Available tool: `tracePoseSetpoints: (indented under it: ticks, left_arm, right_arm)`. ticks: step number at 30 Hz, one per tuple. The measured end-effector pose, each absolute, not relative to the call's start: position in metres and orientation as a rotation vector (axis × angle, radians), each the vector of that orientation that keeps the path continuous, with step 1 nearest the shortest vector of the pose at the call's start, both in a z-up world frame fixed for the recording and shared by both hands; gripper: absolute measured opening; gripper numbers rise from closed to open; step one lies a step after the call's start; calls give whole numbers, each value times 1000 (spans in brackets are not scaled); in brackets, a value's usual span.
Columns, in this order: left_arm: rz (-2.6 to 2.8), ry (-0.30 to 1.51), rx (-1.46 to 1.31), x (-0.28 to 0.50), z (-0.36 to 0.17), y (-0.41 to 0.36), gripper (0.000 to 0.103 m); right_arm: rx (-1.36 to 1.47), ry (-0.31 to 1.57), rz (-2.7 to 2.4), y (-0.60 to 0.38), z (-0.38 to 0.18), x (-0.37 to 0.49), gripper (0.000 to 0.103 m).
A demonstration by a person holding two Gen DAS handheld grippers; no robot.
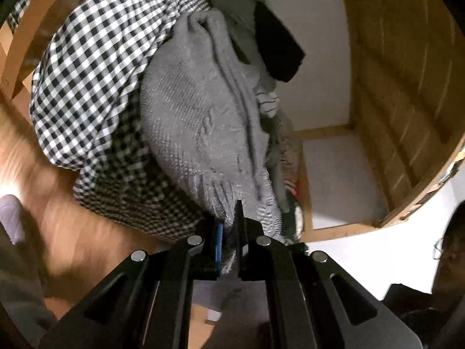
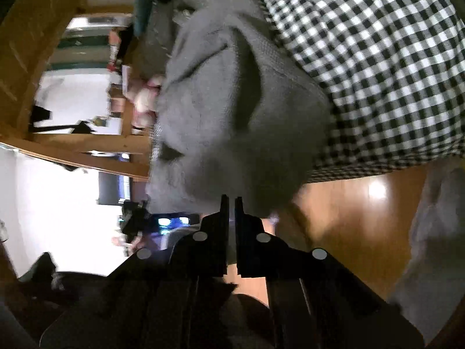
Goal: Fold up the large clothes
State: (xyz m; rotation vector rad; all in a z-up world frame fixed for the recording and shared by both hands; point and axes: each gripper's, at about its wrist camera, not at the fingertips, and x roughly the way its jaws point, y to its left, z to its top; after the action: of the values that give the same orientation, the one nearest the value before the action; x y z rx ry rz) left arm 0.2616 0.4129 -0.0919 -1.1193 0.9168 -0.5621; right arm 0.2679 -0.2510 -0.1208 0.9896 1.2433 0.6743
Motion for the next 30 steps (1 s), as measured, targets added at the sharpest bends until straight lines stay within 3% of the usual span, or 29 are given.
tracePoseSetpoints:
  ticks: [5,10,11,12,13,14,20,25,30]
  left_arm:
    - [-613,865,-1027,293,-53,406,5]
    - [-670,850,-951,339,-22,383,5]
    - [-685,848,-956,338,-14,376,5]
    - [-699,846,-963,338,-12,372,5]
    - [-705,845,-963,341,-15,370,5]
    - [-709,842,-960,342,-18,367,5]
    - [-743,812,-936,360,5,352,5]
    - [-745,801,-902,364,21,346,5]
    - [-733,829,-904,373,18,341,5]
  right_arm:
    - [1097,1010,729,-272,-75,291,4]
    - [824,1114,630,-253,-70,315,8]
    - [793,1163,605,-247,-82,310,13]
    - [770,1197,573,-245,-92,305,45]
    - [769,1231,535,-241,-106,298,65]
    - [778,1252,509,-241,-118,295,77]
    - [749,1270,540,-203,-166,288,73]
    - [745,1289,554,-188,-189,298,55]
    - [761,1357,542,-181,-208,286,58]
